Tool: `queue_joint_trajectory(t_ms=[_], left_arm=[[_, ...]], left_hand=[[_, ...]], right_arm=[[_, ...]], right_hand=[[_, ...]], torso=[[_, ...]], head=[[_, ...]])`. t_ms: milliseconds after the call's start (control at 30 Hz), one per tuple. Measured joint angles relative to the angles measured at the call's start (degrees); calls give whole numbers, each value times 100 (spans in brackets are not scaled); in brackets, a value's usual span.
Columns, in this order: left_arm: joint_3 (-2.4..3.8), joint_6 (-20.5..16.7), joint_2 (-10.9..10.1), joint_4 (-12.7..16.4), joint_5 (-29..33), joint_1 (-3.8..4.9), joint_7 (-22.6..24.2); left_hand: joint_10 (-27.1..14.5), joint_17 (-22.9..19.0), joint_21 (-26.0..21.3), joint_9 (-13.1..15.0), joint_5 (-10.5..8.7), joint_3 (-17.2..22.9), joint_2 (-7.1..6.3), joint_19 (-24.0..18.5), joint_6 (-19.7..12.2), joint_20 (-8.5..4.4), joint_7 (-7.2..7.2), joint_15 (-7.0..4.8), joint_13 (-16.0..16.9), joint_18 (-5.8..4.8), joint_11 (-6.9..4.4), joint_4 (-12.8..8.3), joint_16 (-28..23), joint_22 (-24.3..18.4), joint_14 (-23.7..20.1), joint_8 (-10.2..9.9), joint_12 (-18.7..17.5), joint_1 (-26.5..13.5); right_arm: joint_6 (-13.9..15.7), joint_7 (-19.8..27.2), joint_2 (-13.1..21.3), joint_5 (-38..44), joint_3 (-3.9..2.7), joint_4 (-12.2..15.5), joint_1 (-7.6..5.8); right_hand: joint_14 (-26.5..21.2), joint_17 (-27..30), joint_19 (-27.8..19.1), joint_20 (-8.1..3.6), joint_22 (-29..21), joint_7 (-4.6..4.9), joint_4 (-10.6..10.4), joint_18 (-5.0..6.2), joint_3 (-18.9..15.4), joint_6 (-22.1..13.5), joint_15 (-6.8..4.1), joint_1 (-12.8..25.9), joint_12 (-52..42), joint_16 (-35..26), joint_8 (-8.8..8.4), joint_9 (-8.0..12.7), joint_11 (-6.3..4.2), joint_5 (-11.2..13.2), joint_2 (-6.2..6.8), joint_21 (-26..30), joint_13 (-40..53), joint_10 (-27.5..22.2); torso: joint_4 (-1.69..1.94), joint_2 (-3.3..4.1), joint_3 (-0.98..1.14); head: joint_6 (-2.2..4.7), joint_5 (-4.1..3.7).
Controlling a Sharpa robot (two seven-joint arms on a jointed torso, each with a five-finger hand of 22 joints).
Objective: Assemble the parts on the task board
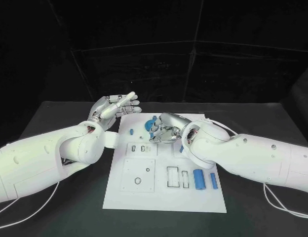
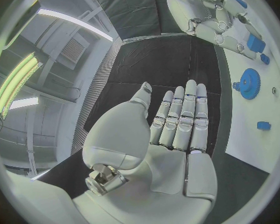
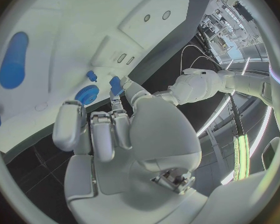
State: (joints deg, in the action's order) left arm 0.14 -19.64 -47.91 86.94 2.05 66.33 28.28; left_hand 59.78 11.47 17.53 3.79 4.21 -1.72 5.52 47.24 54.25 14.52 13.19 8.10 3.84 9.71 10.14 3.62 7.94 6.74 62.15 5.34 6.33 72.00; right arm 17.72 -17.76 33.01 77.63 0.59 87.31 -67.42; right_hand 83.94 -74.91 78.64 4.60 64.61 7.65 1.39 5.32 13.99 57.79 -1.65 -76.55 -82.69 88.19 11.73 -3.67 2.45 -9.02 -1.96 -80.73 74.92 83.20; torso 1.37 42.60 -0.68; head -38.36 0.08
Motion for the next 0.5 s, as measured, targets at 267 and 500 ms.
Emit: queue_joint_trajectory(t_ms=[267,500], left_arm=[[0,-2,11,0,0,1,-15],[0,-2,28,-12,0,2,-21]], left_hand=[[0,-1,0,0,0,0,0,0,0,0,0,0,0,0,0,0,0,0,0,0,0,0],[0,-1,0,0,0,0,0,0,0,0,0,0,0,0,0,0,0,1,0,0,0,0]], right_arm=[[-232,-90,-259,242,11,-133,18],[-376,-116,-349,417,28,-171,40]], right_hand=[[0,0,0,0,-7,-7,0,0,0,-7,0,7,0,0,-4,-1,0,1,8,0,0,0],[0,0,0,0,-7,-8,9,0,9,-8,0,21,0,0,7,-1,0,3,23,0,0,0]], torso=[[-6,2,4],[-8,2,9]], head=[[-13,62],[-28,85]])
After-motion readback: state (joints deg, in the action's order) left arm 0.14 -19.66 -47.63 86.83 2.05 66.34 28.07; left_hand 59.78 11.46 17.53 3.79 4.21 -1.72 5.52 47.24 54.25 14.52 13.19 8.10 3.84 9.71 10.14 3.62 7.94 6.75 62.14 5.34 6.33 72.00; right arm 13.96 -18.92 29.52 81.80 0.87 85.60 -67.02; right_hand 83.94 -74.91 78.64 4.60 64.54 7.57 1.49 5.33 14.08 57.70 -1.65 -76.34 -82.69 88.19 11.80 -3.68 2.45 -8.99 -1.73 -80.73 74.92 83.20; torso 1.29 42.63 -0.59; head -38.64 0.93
